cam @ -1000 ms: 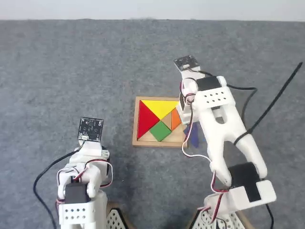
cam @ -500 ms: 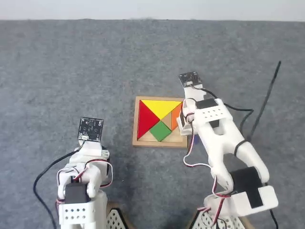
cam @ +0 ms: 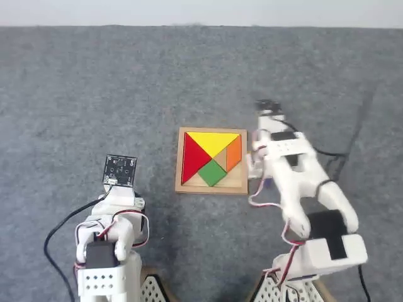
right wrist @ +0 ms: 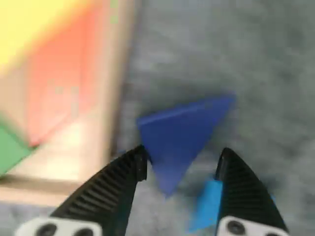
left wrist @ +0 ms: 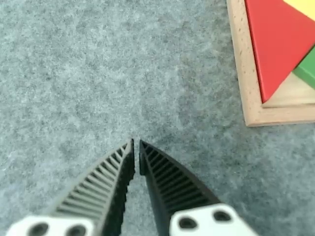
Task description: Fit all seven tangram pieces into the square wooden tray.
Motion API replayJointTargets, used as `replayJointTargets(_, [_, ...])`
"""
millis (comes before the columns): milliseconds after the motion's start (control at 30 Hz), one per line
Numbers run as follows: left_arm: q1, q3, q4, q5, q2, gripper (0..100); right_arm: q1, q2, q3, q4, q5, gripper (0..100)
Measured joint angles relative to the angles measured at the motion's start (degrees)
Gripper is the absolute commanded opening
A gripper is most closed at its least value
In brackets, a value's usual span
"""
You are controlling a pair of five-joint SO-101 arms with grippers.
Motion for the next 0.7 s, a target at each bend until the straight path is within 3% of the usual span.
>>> replayJointTargets(433, [0.0,0.0,0.0,0.0,0.0,2,-2.2,-0.35,0.18,0.0,-1.14,24.1])
replayJointTargets(700, [0.0,0.0,0.0,0.0,0.0,2,-2.2,-0.35,0.09,-2.81,-16.44,24.3])
